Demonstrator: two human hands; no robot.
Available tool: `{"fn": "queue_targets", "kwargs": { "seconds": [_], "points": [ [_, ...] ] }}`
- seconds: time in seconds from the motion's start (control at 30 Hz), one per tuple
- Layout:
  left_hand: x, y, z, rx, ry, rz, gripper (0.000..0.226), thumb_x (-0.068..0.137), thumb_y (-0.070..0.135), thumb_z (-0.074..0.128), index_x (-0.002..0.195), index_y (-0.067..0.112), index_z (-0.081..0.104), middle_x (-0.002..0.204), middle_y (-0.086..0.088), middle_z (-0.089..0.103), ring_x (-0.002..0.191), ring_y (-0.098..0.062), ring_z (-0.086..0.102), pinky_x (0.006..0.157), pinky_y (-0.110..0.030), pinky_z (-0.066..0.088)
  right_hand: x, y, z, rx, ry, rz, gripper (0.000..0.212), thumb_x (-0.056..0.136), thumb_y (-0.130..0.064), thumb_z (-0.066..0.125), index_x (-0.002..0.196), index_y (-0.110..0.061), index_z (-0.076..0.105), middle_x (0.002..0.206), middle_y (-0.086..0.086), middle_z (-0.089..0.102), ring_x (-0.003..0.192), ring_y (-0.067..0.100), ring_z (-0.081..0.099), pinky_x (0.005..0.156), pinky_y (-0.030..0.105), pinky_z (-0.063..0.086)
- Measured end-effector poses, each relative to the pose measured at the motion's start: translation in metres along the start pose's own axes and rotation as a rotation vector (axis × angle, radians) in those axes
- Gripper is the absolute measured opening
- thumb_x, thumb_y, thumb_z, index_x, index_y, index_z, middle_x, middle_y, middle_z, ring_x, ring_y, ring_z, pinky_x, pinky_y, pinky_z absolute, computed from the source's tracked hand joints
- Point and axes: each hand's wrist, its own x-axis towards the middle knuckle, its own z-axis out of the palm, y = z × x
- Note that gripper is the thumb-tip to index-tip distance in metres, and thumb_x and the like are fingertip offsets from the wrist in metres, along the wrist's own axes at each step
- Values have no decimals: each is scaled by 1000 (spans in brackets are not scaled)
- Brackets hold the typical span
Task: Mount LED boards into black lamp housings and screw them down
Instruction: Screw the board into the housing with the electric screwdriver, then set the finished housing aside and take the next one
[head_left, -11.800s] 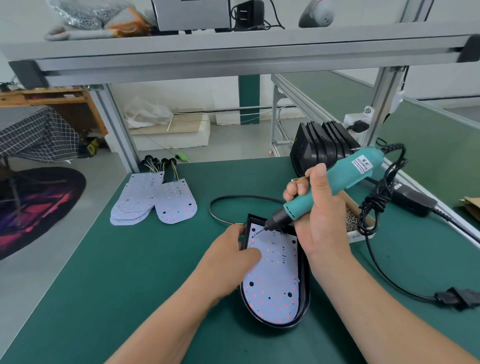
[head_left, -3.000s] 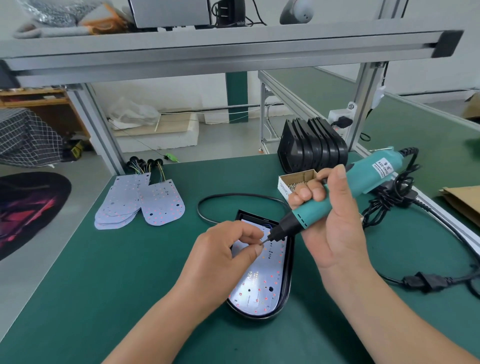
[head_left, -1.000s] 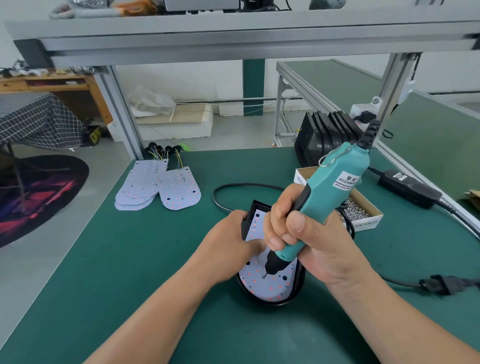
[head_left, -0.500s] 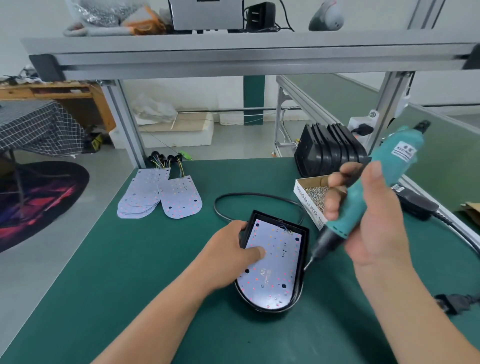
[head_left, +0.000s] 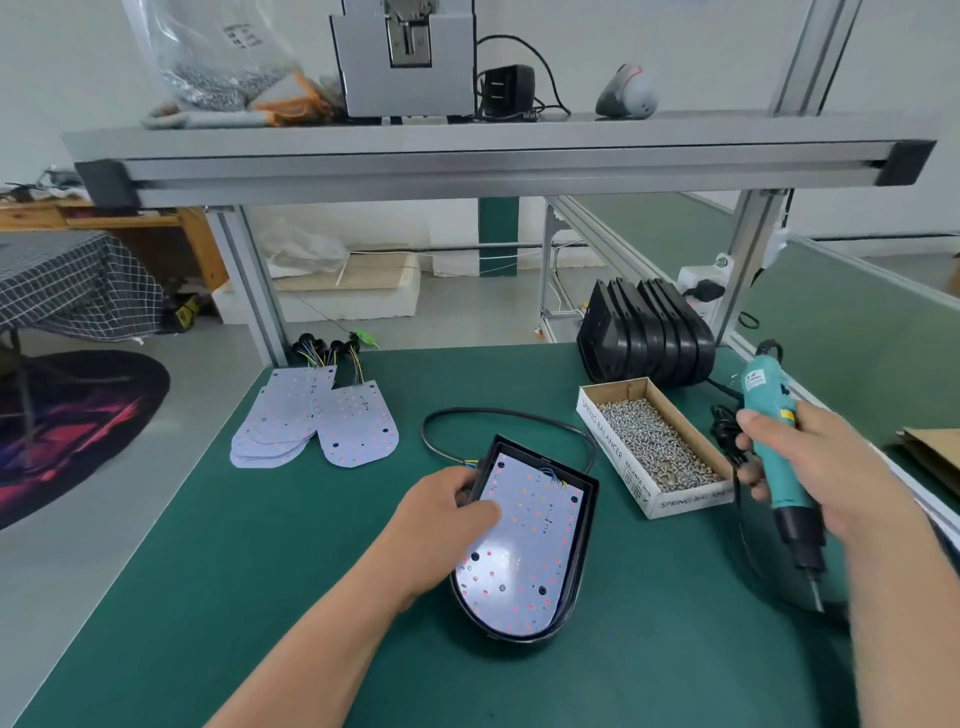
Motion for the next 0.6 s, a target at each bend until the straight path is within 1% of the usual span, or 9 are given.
{"fn": "queue_targets", "kwargs": {
  "seconds": [0.17, 0.23, 0.3, 0.33, 0.4, 0.43, 0.5, 0.57, 0.6],
  "points": [
    [1, -2, -1, 20, -14, 11, 21, 79, 32, 61, 93, 21, 70, 80, 2, 62, 70, -15, 56, 67, -30, 52, -2, 11, -15, -521, 68, 17, 15, 101, -33, 68, 102, -20, 62, 91, 16, 67, 67, 34, 71, 51, 40, 59],
    [1, -2, -1, 37, 0, 25, 22, 80, 32, 61, 91, 14, 66, 77, 3, 57, 68, -15, 52, 66, -31, 48, -3, 11, -16, -651, 83, 16, 15, 102, -34, 63, 99, -19, 59, 89, 14, 69, 70, 33, 73, 58, 45, 62],
    [0, -2, -1, 52, 9, 39, 21, 83, 32, 61, 81, 12, 58, 73, 6, 53, 66, -14, 47, 66, -30, 41, -3, 9, -16, -763, 88, 11, 20, 102, -38, 59, 101, -19, 57, 84, 10, 71, 73, 30, 72, 69, 45, 59],
    [0, -2, -1, 59, 10, 42, 20, 85, 33, 61, 75, 16, 54, 70, 8, 51, 64, -13, 45, 64, -28, 38, -3, 9, -16, -827, 89, 8, 25, 102, -42, 56, 106, -18, 58, 88, 9, 73, 81, 31, 71, 74, 43, 53],
    [-1, -1, -2, 71, 11, 45, 26, 90, 34, 61, 68, 25, 51, 67, 12, 48, 62, -11, 42, 61, -27, 36, -2, 11, -16, -920, 105, 28, 44, 104, -51, 50, 128, -15, 56, 114, 15, 72, 107, 37, 65, 80, 41, 41],
    [-1, -2, -2, 65, 12, 46, 26, 92, 35, 61, 70, 25, 51, 68, 11, 50, 63, -13, 44, 62, -29, 37, -2, 12, -15, -960, 117, 38, 52, 104, -54, 48, 135, -13, 54, 126, 19, 68, 117, 39, 59, 82, 42, 36],
    [0, -4, -3, 31, 20, 52, 22, 92, 39, 61, 84, 19, 61, 79, 5, 67, 70, -23, 60, 73, -36, 50, -2, 10, -11, -1047, 165, -17, 55, 102, -54, 47, 132, -9, 57, 131, 22, 63, 124, 43, 51, 87, 45, 38],
    [0, -4, -3, -20, 25, 44, 24, 92, 41, 62, 103, 22, 71, 100, 1, 79, 92, -26, 74, 90, -43, 59, -3, 3, -2, -1074, 285, -187, 44, 102, -41, 54, 129, -7, 61, 136, 21, 61, 128, 44, 43, 98, 51, 42],
    [0, -4, -3, -56, 23, 38, 27, 91, 41, 62, 108, 21, 71, 105, -1, 80, 95, -24, 75, 94, -45, 59, -6, -1, 6, -1039, 332, -300, 41, 102, -34, 58, 132, -6, 62, 139, 20, 60, 130, 43, 42, 103, 53, 42]
  ]
}}
